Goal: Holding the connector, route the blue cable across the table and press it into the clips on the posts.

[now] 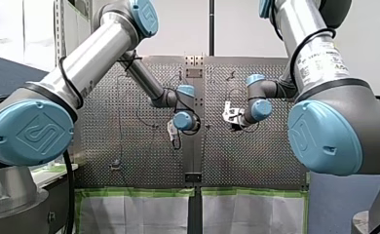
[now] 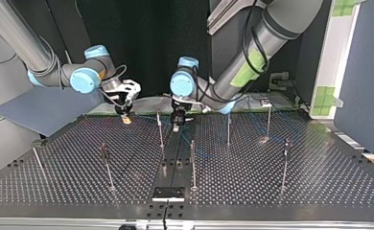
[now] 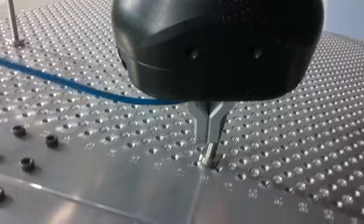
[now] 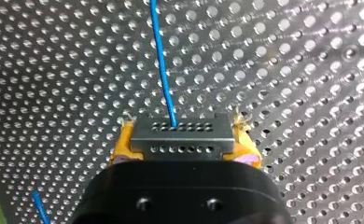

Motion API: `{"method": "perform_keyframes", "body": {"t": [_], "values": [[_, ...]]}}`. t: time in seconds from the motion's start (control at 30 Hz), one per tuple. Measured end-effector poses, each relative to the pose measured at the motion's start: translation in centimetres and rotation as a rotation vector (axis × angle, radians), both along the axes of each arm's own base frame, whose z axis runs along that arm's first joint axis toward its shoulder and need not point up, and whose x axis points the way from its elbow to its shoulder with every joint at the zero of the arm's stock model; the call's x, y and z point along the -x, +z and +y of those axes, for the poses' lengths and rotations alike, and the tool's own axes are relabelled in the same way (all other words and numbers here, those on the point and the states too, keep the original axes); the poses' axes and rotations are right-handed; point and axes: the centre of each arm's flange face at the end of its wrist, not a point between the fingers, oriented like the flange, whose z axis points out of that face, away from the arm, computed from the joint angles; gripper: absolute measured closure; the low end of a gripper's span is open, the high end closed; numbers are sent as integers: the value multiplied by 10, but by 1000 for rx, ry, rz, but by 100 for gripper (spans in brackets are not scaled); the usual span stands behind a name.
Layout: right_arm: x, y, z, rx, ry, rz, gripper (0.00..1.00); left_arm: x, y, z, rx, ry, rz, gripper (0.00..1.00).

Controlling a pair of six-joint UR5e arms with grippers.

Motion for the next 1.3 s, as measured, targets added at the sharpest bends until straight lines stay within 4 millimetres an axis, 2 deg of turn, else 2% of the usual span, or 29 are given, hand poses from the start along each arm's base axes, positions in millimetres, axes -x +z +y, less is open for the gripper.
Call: {"method": "perform_keyframes", "body": {"t": [0.3, 0.5, 0.53, 0.57, 0.6, 0.63, 0.67, 0.7, 0.73, 0.77, 0.8, 0.83, 0.87, 1.13, 1.3], "values": [[8, 7, -21, 16, -8, -18, 100, -19, -4, 4, -17, -9, 27, 100], [14, 11, -30, 23, -12, -25, 100, -22, -6, 2, -40, -4, 51, 100], [16, 11, -31, 23, -13, -25, 100, -22, -6, 3, -41, -4, 53, 90], [16, 11, -31, 23, -14, -25, 100, -21, -6, 3, -43, -3, 57, 76], [17, 11, -32, 23, -16, -25, 100, -21, -7, 3, -45, -2, 60, 76], [18, 11, -32, 23, -17, -25, 100, -20, -7, 3, -48, -2, 64, 65], [19, 11, -33, 22, -18, -25, 100, -19, -7, 3, -51, 1, 69, 49], [19, 11, -33, 22, -19, -25, 100, -18, -8, 3, -53, 4, 72, 49], [20, 10, -34, 22, -21, -25, 100, -17, -8, 2, -57, 6, 77, 40], [21, 10, -34, 21, -22, -25, 100, -16, -9, 2, -62, 8, 84, 21], [22, 10, -34, 21, -23, -25, 100, -14, -9, 2, -68, 9, 90, 21], [23, 10, -35, 19, -25, -24, 100, -13, -9, 2, -75, 10, 96, 13], [24, 10, -35, 18, -26, -24, 100, -11, -10, 1, -84, 11, 103, 2], [27, 10, -37, 16, -31, -19, 100, 5, -2, -1, -148, 26, 142, 2], [31, 9, -39, 16, -39, -17, 100, 23, 3, -10, -182, 25, 174, 2]]}}
